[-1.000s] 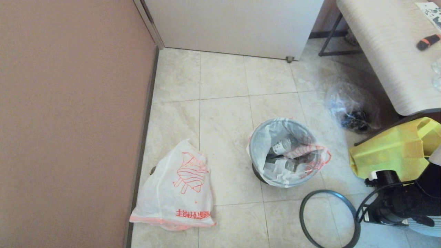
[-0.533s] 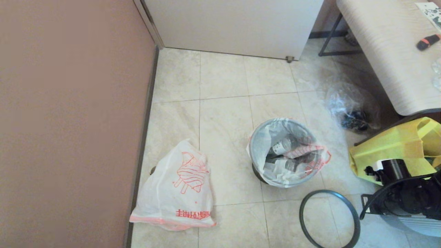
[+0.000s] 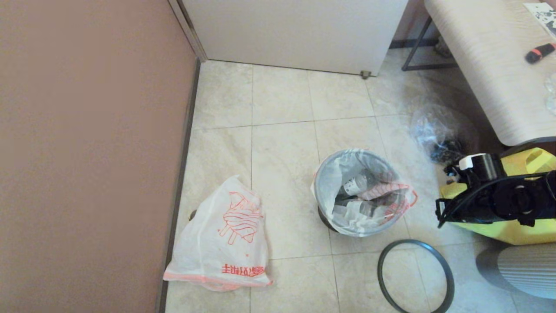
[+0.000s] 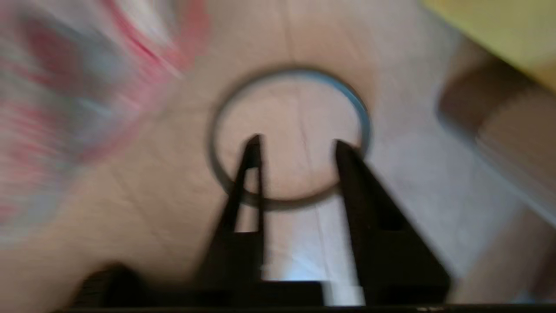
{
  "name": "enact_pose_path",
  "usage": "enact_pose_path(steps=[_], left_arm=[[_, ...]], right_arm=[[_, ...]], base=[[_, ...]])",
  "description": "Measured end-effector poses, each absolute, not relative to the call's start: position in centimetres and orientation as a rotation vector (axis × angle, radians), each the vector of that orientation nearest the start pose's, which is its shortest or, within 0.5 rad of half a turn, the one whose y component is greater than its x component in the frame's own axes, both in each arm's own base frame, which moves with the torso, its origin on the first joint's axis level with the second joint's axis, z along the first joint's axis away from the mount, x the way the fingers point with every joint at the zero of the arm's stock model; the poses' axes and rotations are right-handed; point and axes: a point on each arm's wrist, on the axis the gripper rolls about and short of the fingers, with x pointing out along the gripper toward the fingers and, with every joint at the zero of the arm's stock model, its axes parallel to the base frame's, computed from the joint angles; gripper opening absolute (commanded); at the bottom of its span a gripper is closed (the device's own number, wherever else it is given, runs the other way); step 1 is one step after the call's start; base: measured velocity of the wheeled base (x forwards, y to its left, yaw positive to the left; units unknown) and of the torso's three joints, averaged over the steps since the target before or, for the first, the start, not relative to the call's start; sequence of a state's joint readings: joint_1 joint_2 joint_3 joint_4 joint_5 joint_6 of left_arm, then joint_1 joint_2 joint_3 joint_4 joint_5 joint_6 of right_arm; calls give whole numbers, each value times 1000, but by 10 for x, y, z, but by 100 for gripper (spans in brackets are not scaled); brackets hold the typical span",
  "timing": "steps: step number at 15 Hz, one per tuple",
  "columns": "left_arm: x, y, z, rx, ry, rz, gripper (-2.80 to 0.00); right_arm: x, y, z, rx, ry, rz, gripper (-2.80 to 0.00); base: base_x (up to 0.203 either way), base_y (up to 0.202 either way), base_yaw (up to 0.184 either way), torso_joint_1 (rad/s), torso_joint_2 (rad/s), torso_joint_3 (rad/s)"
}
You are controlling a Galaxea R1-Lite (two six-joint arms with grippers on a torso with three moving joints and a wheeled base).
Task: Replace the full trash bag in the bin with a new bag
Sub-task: Place the trash bag on the floor
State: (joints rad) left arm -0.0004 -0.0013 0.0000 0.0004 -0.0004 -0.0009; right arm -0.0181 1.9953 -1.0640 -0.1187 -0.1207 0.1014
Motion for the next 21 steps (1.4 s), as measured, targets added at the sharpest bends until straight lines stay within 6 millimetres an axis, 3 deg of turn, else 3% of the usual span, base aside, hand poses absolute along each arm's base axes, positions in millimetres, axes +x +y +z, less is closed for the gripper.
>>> enact_pose_path(steps=[2,5,10,16,21], left_arm=[[-23,0,75,-2,-1,-1,-280],[-23,0,75,-1,-1,-1,-280],[-23,0,75,-1,-1,0,-280],[-23,0,75,-1,-1,-1,-280],[-23,0,75,-1,-1,0,-280]], right_arm=[[372,-7,118,67,792,-128,0],[393,-6,119,67,777,-113,0],[419,-2,93,59,781,-105,0],[455,-5,79,41,727,-165,0],[461,-12,66,43,741,-192,0]], base=[[0,0,0,0,0,0],[0,0,0,0,0,0],[0,0,0,0,0,0],[0,0,0,0,0,0],[0,0,0,0,0,0]])
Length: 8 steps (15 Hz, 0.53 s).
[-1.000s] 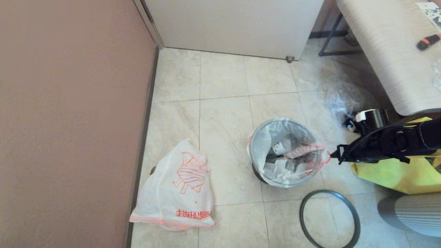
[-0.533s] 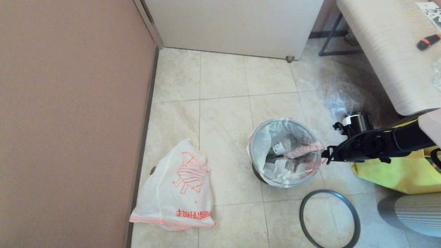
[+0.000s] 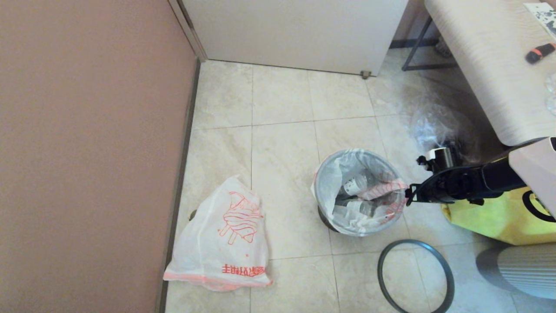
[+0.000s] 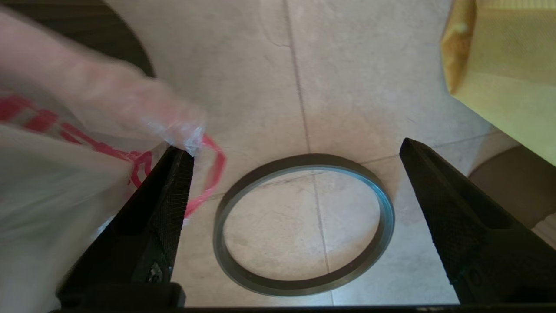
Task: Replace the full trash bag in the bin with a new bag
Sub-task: Place the trash bag on the floor
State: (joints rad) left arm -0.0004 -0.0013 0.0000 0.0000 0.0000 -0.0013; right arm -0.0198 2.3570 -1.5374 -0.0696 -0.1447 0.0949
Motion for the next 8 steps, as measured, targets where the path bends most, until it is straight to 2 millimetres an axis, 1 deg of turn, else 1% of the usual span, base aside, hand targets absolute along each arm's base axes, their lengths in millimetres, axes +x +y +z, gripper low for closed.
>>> enact_pose_path(steps=[6,8], left_arm=[[-23,0,75,-1,-1,-1,-280],[-23,0,75,-1,-1,-2,-280]], right_arm=[[453,-21,66,95,761,-196,0],[453,-26,62,101,769,-203,0]], base=[[0,0,0,0,0,0],[0,0,0,0,0,0]])
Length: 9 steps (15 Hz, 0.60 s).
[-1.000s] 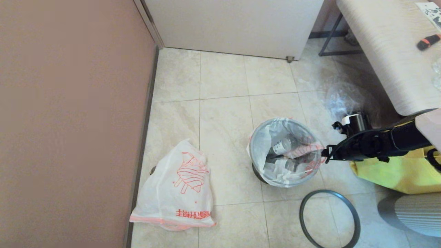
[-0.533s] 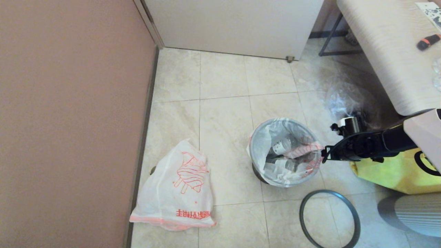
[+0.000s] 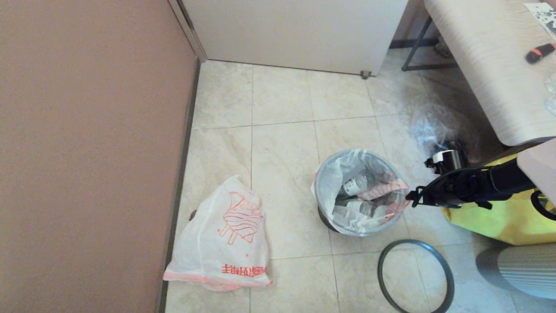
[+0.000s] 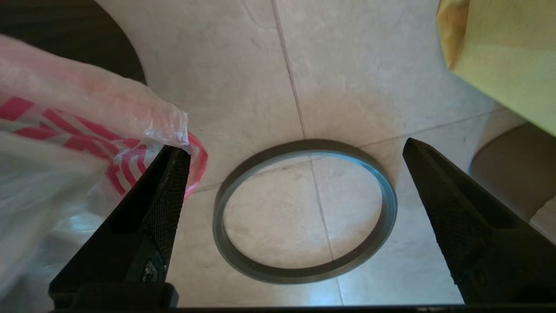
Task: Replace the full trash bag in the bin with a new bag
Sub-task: Place the trash bag on the floor
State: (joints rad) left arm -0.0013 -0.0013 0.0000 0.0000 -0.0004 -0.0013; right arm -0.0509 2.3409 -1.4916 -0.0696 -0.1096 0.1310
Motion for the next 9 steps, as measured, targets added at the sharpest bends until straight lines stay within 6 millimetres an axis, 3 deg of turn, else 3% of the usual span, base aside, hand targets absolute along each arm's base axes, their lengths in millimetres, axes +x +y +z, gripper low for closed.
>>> enact_pose_path(steps=[9], left_arm=[[-23,0,75,-1,-1,-1,-280]], right_arm=[[433,-33,68,235,803,-140,0]], base=[[0,0,0,0,0,0]])
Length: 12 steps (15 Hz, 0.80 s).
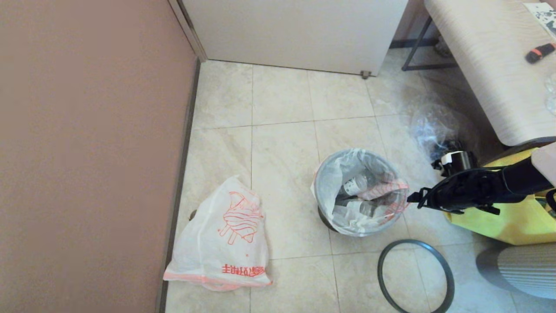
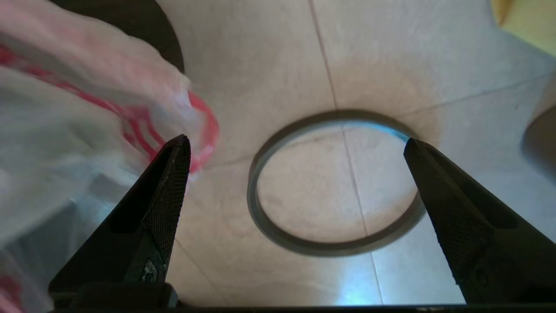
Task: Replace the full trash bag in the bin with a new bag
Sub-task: Place the trash bag on the floor
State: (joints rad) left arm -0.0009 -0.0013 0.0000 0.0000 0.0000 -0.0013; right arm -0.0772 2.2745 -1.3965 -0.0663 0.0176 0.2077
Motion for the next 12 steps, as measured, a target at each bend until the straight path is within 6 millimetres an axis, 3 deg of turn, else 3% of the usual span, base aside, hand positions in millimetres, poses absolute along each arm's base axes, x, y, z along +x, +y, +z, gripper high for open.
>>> enact_pose_path(steps=[6,12], left_arm=[[-23,0,75,-1,-1,-1,-280],[-23,0,75,-1,-1,-1,-280]], right_arm=[[423,-44,72,318,816,-100,0],[433,-50,64,322,808,-112,0]], base=[[0,0,0,0,0,0],[0,0,0,0,0,0]])
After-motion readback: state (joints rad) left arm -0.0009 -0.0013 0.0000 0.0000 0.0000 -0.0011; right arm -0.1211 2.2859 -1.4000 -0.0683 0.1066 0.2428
